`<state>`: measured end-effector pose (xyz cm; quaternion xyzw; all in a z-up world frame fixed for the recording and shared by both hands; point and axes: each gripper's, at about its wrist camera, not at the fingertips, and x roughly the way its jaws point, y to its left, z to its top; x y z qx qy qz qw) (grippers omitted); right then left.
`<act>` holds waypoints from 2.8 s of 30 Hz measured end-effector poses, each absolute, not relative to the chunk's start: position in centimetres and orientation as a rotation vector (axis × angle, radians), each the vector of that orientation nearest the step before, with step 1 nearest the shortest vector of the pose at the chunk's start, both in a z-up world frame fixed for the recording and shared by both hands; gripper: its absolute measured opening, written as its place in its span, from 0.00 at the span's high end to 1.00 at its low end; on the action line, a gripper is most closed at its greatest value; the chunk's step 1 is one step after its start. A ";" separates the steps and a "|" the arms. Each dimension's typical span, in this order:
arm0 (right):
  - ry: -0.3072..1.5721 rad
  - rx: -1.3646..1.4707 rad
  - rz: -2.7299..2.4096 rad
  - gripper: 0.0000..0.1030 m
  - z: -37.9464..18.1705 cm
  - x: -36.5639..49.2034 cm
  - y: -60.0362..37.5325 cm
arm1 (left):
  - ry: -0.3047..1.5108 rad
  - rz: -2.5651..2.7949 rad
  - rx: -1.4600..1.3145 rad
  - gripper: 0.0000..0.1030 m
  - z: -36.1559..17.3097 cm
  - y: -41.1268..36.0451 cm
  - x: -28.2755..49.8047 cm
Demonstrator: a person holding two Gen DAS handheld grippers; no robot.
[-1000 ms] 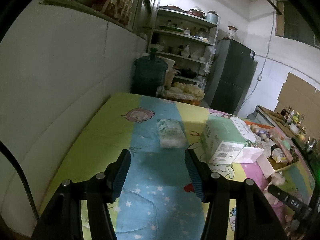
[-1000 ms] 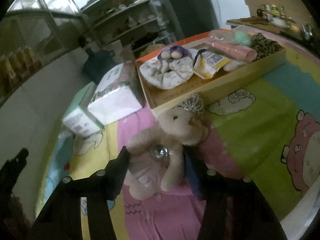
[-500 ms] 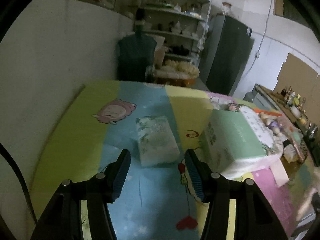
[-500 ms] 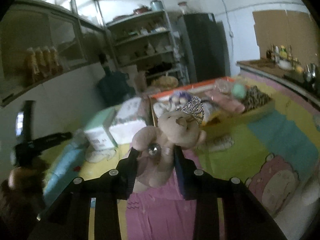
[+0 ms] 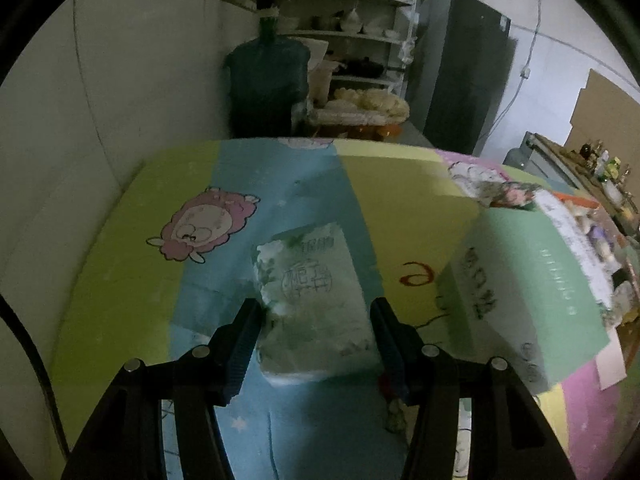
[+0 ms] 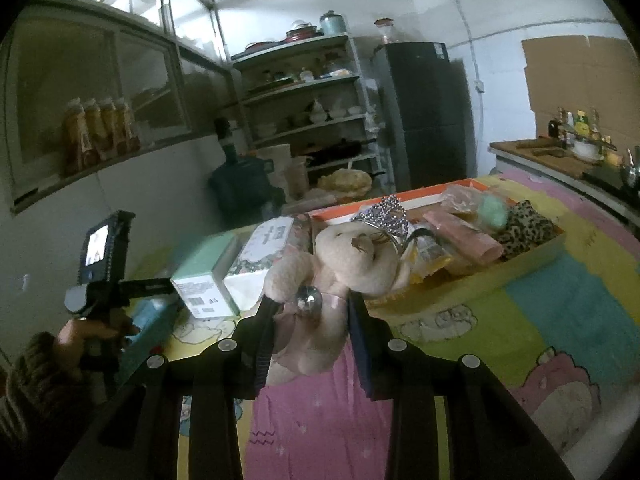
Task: Organize soft objects
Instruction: 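Grasp the green-printed plastic bag with the left tool while the right tool holds the teddy bear, then carry the green-printed bag and teddy bear over the cardboard tray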
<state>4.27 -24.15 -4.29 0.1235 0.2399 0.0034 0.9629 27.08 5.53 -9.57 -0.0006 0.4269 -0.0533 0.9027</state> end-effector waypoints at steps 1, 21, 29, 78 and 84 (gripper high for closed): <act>0.485 0.249 0.009 0.66 -4.3 4.4 -24.2 | 0.883 -0.112 -0.004 0.45 -9.7 5.6 27.2; 0.464 0.214 0.091 0.66 -4.2 6.6 -23.8 | 0.690 -0.133 -0.092 0.58 -4.7 6.4 21.5; 0.421 0.210 0.108 0.66 -3.0 7.2 -24.6 | 0.605 -0.201 -0.081 0.58 -0.7 2.9 18.7; 0.405 0.271 0.032 0.66 -2.7 11.0 -38.6 | 0.643 -0.450 -0.026 0.58 -1.2 -18.7 20.8; 0.411 0.280 0.007 0.66 -3.1 11.5 -40.3 | 0.660 -0.479 -0.011 0.58 -1.8 -20.9 21.8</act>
